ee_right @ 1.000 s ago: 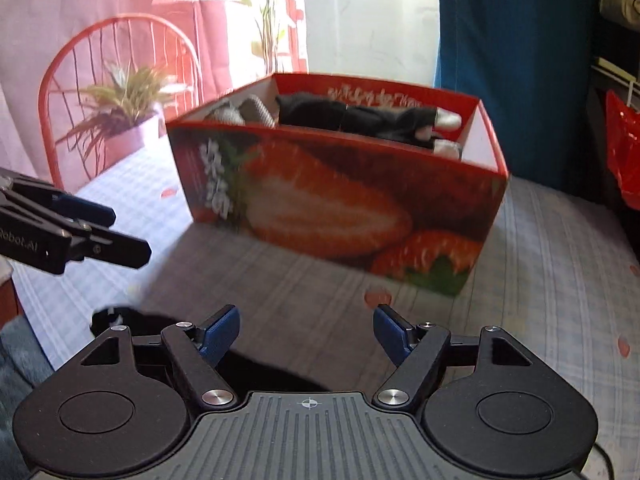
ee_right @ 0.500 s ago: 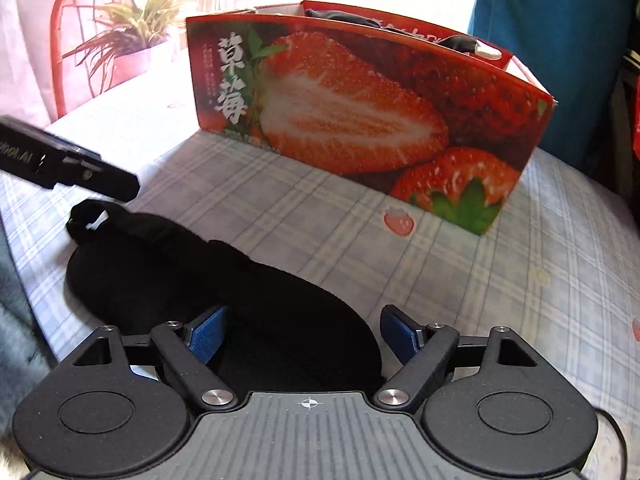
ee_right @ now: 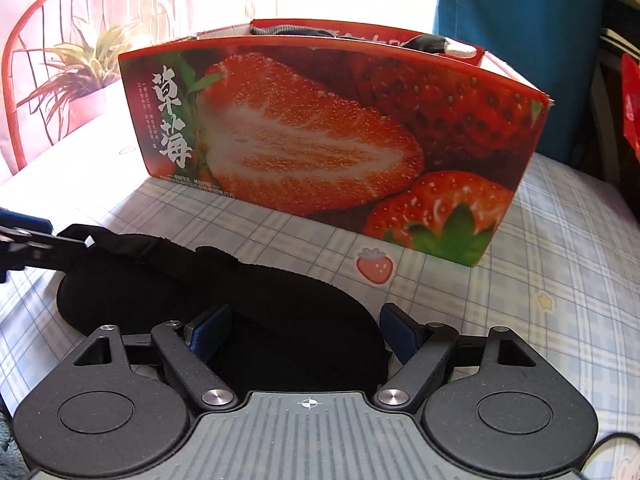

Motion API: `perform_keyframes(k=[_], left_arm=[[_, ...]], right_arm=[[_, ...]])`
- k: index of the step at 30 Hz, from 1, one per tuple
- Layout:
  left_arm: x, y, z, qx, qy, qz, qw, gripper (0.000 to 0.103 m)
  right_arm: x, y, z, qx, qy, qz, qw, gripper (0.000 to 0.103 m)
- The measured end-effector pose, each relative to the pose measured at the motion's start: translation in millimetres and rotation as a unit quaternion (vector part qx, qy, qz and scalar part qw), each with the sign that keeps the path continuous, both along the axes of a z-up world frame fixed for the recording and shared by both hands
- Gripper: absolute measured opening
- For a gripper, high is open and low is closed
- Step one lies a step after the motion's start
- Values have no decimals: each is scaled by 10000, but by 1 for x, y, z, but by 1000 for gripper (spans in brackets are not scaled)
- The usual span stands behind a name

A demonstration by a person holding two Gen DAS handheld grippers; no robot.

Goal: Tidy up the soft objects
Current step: 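Lower both grippers onto the black eye mask and grasp it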

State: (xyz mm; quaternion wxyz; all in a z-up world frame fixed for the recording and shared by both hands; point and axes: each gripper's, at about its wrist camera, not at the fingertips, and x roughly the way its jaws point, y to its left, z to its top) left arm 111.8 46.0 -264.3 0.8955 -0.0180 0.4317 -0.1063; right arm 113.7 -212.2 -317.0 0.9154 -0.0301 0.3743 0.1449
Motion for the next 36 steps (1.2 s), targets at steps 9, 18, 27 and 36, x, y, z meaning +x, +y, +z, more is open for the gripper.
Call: perform_keyframes(k=[9, 18, 27, 36], left_arm=[[0, -17, -13, 72, 2, -340, 9994, 73], [-9, -25, -18, 344, -193, -471, 9981, 68], [-13, -27, -19, 389, -281, -472, 9977, 68], [-14, -26, -19, 359, -316, -464, 9978, 68]], right_arm=[[-12, 2, 3, -319, -355, 157, 9987, 76], [-41, -36, 11, 523, -421, -289, 9973, 75], [-45, -34, 3, 533, -200, -330, 9978, 64], [-44, -34, -2, 510, -167, -408, 9977, 70]])
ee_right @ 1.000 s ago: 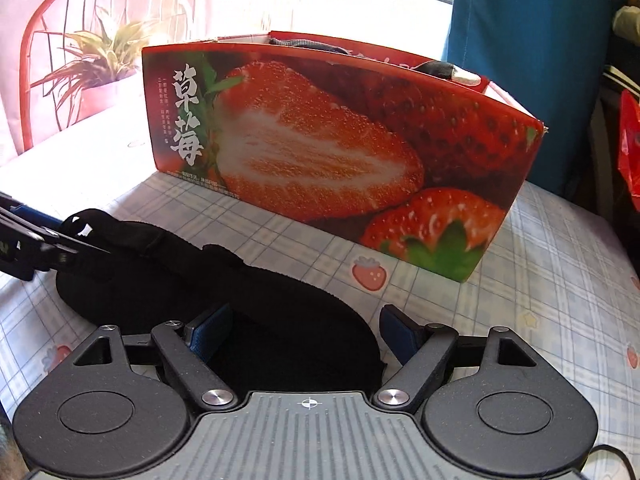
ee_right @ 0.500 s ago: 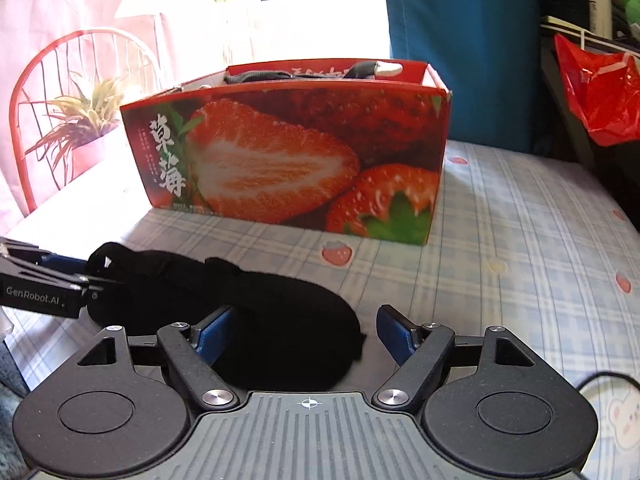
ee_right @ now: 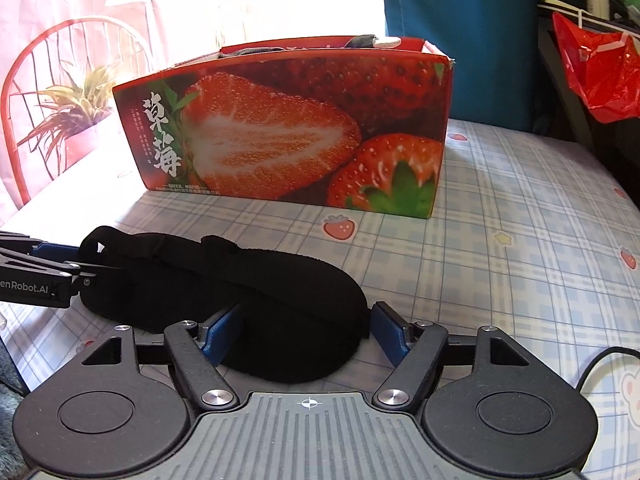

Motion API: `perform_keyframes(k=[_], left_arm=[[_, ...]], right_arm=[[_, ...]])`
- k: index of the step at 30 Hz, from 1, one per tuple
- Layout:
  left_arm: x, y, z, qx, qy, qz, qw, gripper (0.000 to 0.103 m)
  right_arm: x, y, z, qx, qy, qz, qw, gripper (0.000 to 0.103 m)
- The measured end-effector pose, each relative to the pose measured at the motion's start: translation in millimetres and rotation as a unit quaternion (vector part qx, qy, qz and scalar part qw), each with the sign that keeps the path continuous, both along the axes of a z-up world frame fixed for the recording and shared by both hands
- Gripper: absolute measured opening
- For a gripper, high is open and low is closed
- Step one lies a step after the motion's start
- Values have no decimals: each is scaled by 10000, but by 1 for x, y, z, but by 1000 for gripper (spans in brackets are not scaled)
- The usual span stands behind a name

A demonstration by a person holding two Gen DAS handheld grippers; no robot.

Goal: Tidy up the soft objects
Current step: 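Lower both grippers onto the black eye mask and grasp it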

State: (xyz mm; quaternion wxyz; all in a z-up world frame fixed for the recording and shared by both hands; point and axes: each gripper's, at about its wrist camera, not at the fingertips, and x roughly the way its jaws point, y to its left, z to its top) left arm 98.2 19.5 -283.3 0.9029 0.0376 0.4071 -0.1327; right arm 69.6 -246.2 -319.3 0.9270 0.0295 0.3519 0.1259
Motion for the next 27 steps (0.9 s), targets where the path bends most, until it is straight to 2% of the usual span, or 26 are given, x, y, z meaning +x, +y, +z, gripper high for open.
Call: perform_keyframes(k=[11, 12, 18, 27], left_arm=[[0, 0, 1, 12, -6, 6, 10000, 68], [0, 0, 0, 21, -12, 4, 10000, 68], [-2, -1, 0, 22, -38, -19, 10000, 68], [-3, -2, 0, -13, -40, -84, 10000, 68]], right_arm=[[0, 0, 1, -24, -12, 8, 10000, 70], [0, 0, 1, -23, -12, 14, 10000, 66], [0, 3, 1, -26, -33, 62, 10000, 65], [0, 5, 2, -4, -55, 183, 9998, 57]])
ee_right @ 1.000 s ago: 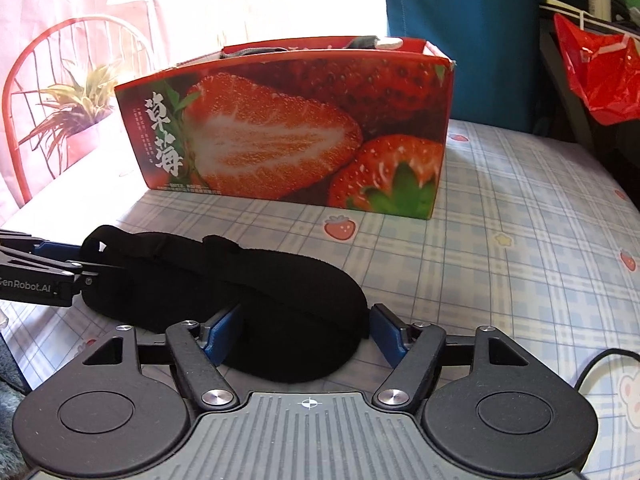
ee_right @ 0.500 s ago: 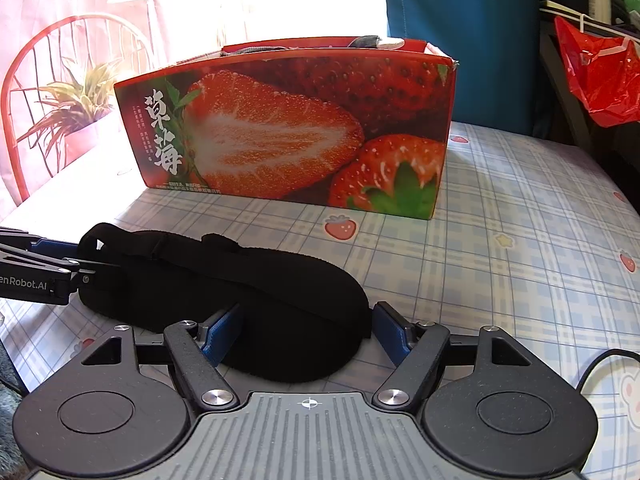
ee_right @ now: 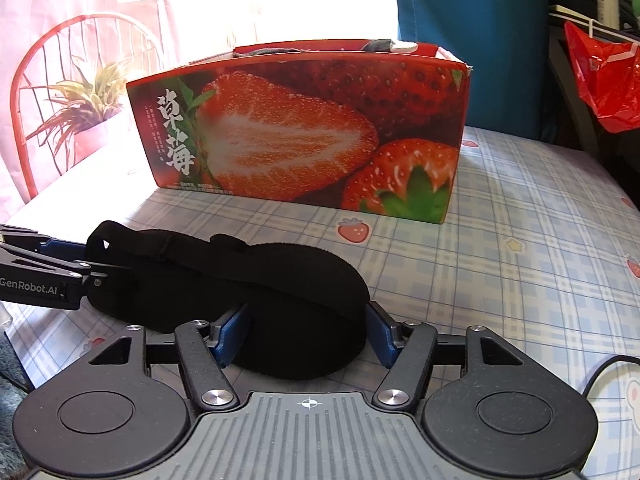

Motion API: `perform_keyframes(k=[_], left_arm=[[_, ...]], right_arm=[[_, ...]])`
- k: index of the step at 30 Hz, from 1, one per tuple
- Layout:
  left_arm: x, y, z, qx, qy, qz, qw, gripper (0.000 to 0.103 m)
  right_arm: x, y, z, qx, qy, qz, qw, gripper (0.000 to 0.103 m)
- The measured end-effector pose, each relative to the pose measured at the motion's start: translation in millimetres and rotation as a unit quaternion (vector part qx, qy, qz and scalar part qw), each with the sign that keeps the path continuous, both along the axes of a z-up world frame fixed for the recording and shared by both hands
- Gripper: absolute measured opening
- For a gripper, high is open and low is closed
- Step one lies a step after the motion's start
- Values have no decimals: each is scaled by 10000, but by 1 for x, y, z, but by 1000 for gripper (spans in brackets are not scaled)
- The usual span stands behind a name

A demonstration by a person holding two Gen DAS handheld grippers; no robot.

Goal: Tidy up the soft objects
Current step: 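Lower both grippers onto the black eye mask and grasp it, then lift the black eye mask with both grippers over the box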

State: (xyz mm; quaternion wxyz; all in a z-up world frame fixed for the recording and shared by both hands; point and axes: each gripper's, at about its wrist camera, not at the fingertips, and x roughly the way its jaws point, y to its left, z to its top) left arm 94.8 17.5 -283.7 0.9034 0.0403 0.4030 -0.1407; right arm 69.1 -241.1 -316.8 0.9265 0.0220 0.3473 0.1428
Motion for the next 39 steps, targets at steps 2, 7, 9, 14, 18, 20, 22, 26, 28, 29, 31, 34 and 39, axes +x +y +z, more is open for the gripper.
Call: perform_keyframes(k=[2, 7, 9, 14, 18, 20, 22, 26, 28, 29, 31, 34, 39], left_arm=[[0, 0, 0, -17, 2, -29, 10000, 68], [-1, -1, 0, -22, 0, -63, 10000, 68], [-2, -1, 0, -29, -2, -76, 10000, 68], [-2, 0, 0, -75, 3, -117, 9999, 64], [-2, 1, 0, -146, 10, -91, 9999, 58], [-3, 2, 1, -184, 14, -71, 9998, 54], [-3, 2, 1, -223, 15, -71, 9997, 51], [-7, 3, 2, -438, 33, -231, 9988, 27], [-10, 1, 3, -424, -24, -320, 9986, 23], [-11, 0, 3, -399, -62, -348, 9986, 22], [-12, 0, 5, -418, -111, -359, 9984, 21], [-15, 2, 10, -508, -201, -304, 9980, 21], [-21, 12, 35, -807, -614, -124, 9948, 21]], right_arm=[[-1, 1, 0, 25, -12, 40, 10000, 55], [-2, 4, 1, 43, -36, 117, 9999, 47], [-2, 4, 1, 64, -42, 157, 9998, 43], [-3, 8, 3, 57, -103, 294, 9995, 34], [-5, 10, 4, 85, -126, 380, 9992, 28], [-5, 10, 5, 96, -138, 410, 9990, 27], [-5, 11, 6, 101, -150, 438, 9989, 25], [-7, 12, 7, 147, -181, 487, 9985, 24], [-7, 12, 8, 163, -204, 523, 9983, 23], [-7, 13, 8, 161, -217, 537, 9982, 23], [-8, 13, 9, 179, -241, 544, 9981, 22], [-10, 12, 12, 269, -314, 589, 9974, 22], [-18, 15, 29, 320, -781, 675, 9941, 22]])
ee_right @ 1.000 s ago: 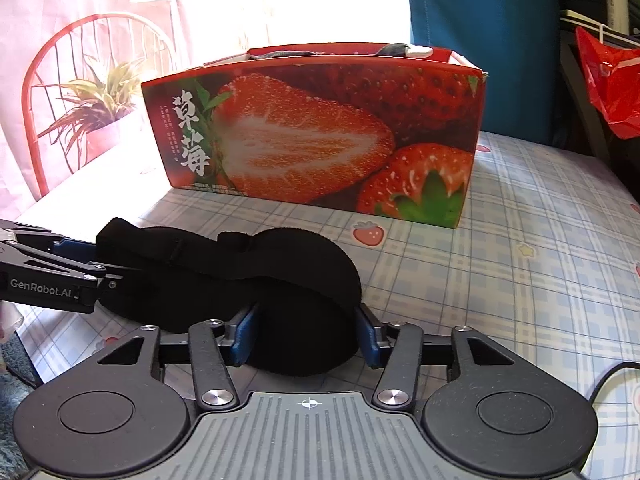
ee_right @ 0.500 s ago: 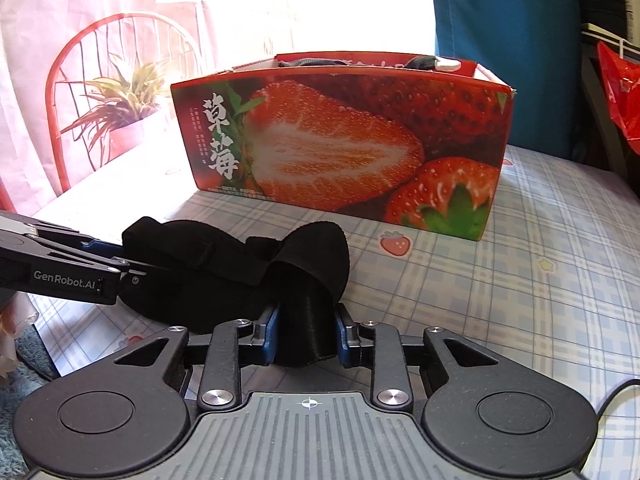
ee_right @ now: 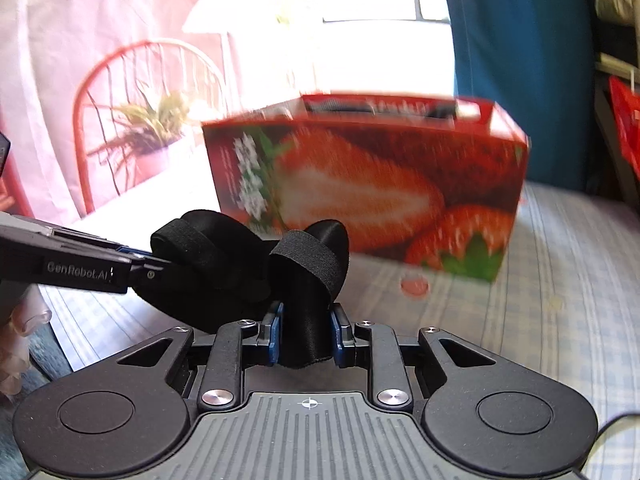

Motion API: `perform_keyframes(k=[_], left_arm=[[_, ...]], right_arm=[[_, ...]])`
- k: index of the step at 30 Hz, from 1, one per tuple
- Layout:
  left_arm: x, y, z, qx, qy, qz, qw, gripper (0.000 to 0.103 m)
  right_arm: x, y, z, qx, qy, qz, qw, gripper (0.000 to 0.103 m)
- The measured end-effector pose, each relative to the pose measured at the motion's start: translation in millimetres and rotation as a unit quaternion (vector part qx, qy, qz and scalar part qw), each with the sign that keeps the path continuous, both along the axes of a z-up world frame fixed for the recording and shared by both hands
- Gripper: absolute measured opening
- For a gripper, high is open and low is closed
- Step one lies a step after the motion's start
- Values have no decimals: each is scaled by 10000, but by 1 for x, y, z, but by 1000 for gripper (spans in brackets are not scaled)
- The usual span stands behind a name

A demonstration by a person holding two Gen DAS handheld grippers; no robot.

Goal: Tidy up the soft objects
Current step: 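Lift the black eye mask with both grippers over the box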

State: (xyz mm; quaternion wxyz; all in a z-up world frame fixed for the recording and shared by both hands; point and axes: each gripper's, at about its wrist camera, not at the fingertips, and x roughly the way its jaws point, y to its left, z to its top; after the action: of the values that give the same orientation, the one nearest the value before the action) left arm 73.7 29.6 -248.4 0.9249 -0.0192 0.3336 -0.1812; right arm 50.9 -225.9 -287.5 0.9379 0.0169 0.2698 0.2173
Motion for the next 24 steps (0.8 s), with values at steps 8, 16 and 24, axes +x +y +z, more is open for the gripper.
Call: perform_keyframes(k=[8, 16, 24], left_arm=[[8, -5, 59, 27, -804, 17, 9968, 21], [55, -25, 99, -114, -802, -136, 9966, 21], [122, -56, 107, 281, -452, -216, 9983, 21]], right_arm=[[8, -3, 52, 131, -816, -59, 9966, 22], [53, -19, 99, 334, -790, -266, 9960, 21], [122, -20, 108, 229, -308, -521, 9979, 21]])
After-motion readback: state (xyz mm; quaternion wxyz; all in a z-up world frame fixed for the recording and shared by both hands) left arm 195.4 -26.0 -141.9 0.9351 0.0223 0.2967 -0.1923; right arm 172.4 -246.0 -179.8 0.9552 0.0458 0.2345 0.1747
